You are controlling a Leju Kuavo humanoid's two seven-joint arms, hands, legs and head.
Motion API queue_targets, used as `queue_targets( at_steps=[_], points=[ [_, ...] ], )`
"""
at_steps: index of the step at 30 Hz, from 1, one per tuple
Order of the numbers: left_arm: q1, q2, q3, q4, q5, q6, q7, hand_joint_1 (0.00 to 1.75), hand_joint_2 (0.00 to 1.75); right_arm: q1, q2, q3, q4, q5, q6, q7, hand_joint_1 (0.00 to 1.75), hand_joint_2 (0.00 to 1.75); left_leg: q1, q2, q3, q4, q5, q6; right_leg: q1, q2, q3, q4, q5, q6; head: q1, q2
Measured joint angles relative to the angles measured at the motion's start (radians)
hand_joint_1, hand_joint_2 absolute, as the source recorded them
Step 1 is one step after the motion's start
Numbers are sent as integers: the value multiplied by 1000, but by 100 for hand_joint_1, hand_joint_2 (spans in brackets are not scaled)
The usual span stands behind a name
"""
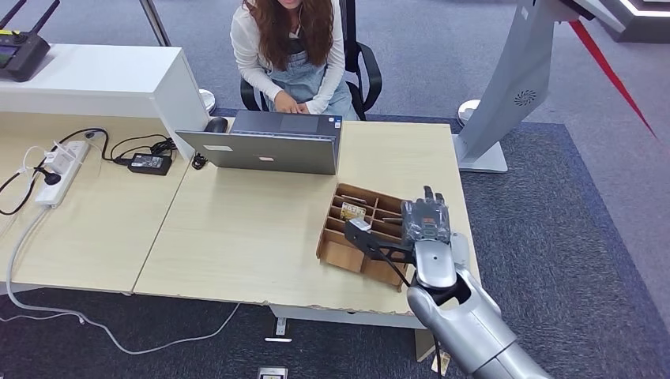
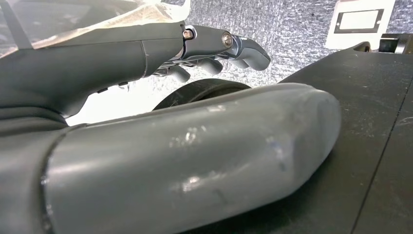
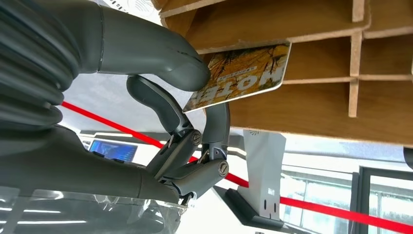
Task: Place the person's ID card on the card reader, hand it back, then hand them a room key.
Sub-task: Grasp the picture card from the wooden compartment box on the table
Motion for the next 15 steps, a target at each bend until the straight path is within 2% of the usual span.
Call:
queue_targets(
  at_steps=[15],
  points=[
    [1, 0, 0, 0, -12, -3, -2, 0, 0, 26, -8, -25, -115, 10, -40, -31, 175, 175, 0, 0, 0, 0, 0, 0, 0, 0, 0, 0, 0, 0, 0, 0]
  ],
)
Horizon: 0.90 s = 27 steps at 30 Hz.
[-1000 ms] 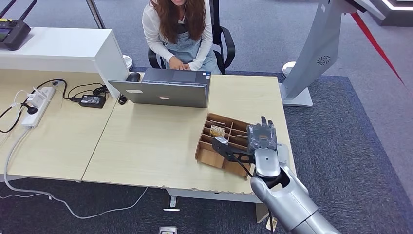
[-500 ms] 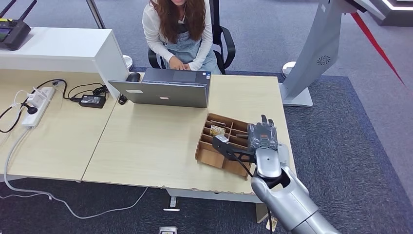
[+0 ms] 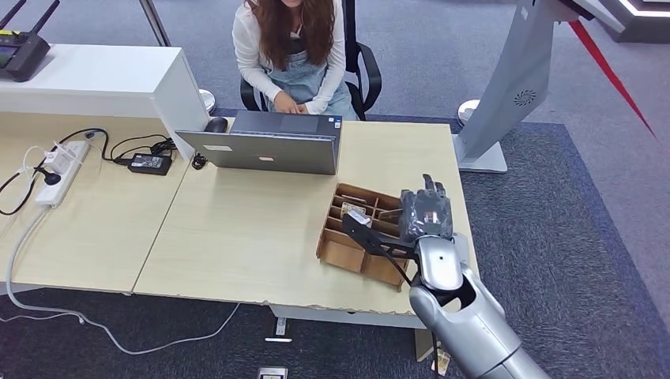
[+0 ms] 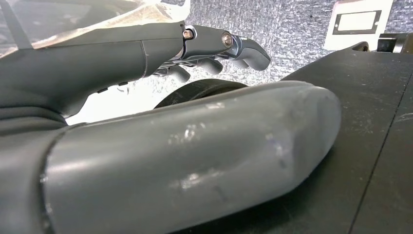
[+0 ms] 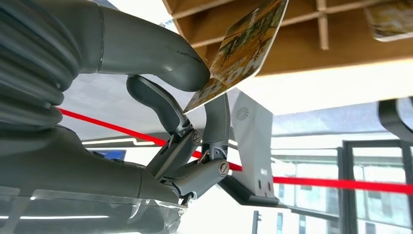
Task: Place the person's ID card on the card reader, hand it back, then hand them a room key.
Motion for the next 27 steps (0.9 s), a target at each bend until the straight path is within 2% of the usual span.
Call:
queue_targets(
  at_steps=[21, 24, 27],
  points=[
    [3, 0, 6, 0, 2, 2, -1, 0, 0, 27, -14, 0, -142, 10, -12, -34, 175, 175, 0, 0, 0, 0, 0, 0, 0, 0, 0, 0, 0, 0, 0, 0],
    [3, 0, 7, 0, -1, 2, -1, 0, 0, 32, -16, -3, -153, -9, -42, -50, 175, 175, 0, 0, 0, 0, 0, 0, 0, 0, 0, 0, 0, 0, 0, 0],
    [4, 0, 8, 0, -5, 2, -1, 0, 0, 40, -16, -17, -172, -63, -122, -89, 175, 175, 0, 0, 0, 0, 0, 0, 0, 0, 0, 0, 0, 0, 0, 0]
  ],
)
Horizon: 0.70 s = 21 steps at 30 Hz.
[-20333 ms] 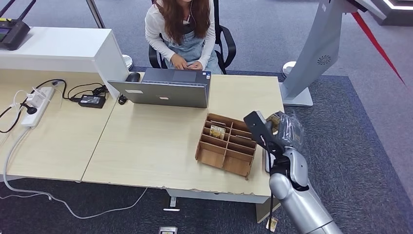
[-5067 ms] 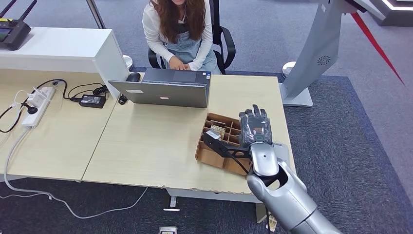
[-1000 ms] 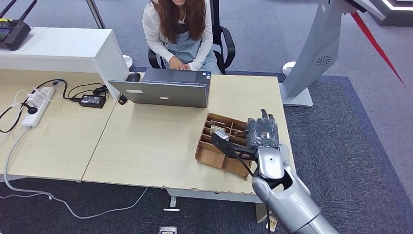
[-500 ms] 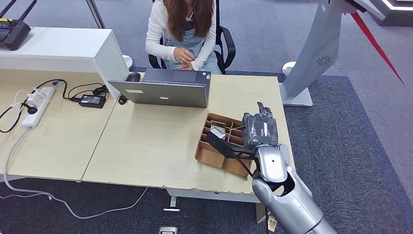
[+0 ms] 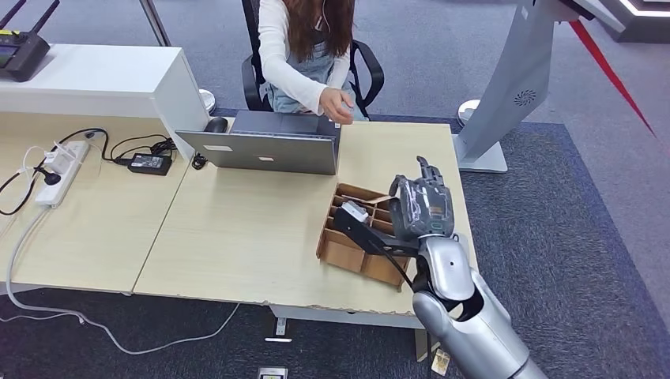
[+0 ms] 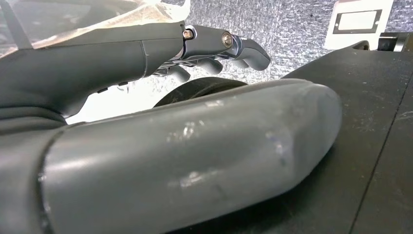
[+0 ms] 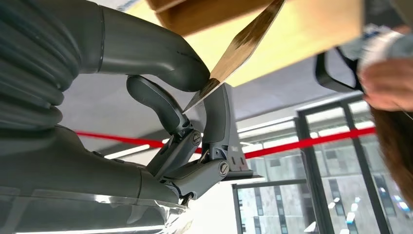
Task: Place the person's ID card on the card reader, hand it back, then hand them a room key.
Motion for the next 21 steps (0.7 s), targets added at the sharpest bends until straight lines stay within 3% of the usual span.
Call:
queue_targets(
  at_steps=[11, 21],
  points=[
    [6, -7, 9, 0, -5, 7, 2, 0, 0, 7, 45, -34, -73, -301, -303, -237, 175, 175, 0, 0, 0, 0, 0, 0, 0, 0, 0, 0, 0, 0, 0, 0],
    [9, -13, 11, 0, -9, 9, -3, 0, 0, -10, 90, -31, -126, -343, -337, -281, 175, 175, 0, 0, 0, 0, 0, 0, 0, 0, 0, 0, 0, 0, 0, 0]
  ],
)
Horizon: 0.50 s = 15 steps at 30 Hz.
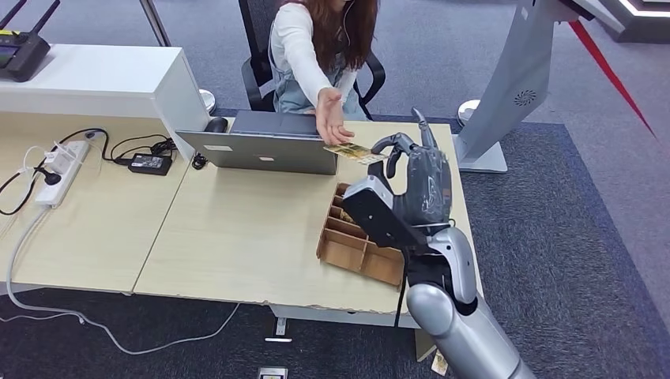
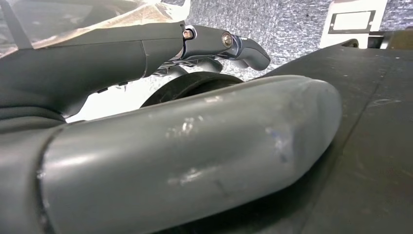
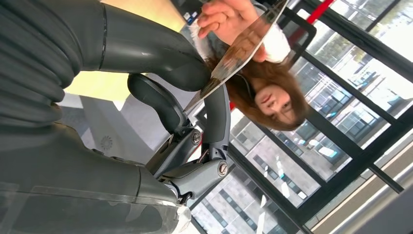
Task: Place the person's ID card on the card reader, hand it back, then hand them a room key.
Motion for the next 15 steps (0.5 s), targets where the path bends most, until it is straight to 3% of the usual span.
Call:
queue_targets(
  at_steps=[8, 15],
  points=[
    [-3, -6, 0, 0, -22, -16, -13, 0, 0, -52, 49, 9, 15, -5, 26, 0, 175, 175, 0, 0, 0, 0, 0, 0, 0, 0, 0, 0, 0, 0, 0, 0],
    [-12, -11, 0, 0, -41, -33, -27, 0, 0, -138, 110, 29, 127, 31, 25, 3, 175, 175, 0, 0, -1, 0, 0, 0, 0, 0, 0, 0, 0, 0, 0, 0]
  ],
)
